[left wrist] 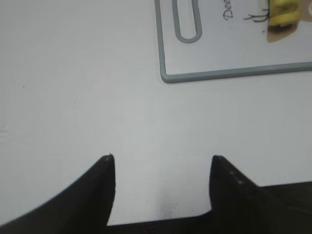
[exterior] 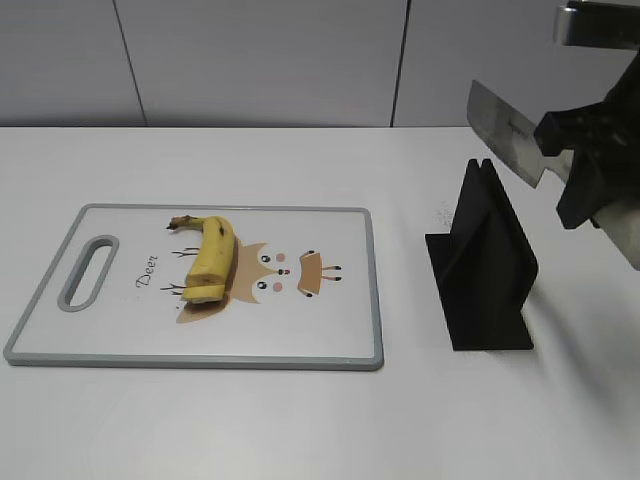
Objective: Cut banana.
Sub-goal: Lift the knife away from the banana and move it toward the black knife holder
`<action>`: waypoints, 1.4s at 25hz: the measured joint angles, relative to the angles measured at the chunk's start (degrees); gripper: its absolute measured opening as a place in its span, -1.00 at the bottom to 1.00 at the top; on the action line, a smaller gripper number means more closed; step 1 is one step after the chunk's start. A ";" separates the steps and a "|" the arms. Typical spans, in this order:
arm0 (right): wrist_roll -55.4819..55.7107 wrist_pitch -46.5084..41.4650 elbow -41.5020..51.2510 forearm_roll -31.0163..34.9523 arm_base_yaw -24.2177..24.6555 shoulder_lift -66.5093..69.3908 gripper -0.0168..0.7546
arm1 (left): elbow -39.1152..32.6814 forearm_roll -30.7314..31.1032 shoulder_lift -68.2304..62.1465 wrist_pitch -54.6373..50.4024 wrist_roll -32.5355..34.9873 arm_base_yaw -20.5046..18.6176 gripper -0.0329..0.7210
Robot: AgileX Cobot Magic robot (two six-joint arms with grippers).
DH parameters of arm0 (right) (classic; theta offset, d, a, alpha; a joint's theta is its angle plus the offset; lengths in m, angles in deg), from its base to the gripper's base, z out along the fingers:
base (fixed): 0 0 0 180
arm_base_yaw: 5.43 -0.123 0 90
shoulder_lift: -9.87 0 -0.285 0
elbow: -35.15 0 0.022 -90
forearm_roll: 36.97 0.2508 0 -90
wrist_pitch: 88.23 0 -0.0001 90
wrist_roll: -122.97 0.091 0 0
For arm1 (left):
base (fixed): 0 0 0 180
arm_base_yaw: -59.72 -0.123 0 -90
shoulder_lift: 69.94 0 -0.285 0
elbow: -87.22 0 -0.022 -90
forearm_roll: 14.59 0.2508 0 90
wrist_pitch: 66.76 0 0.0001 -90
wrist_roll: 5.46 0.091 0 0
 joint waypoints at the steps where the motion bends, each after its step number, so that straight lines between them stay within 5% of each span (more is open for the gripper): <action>1: 0.29 0.26 0.07 -0.20 0.00 0.00 -0.52 | -0.85 0.04 2.22 0.61 0.00 0.00 0.64; 10: 0.85 1.19 0.07 -0.61 0.00 0.66 -0.52 | -2.39 0.27 19.60 3.15 0.00 0.00 0.64; 35: 0.71 -4.20 0.24 2.32 0.00 4.00 -0.52 | -2.43 0.32 19.31 3.20 0.00 0.00 0.64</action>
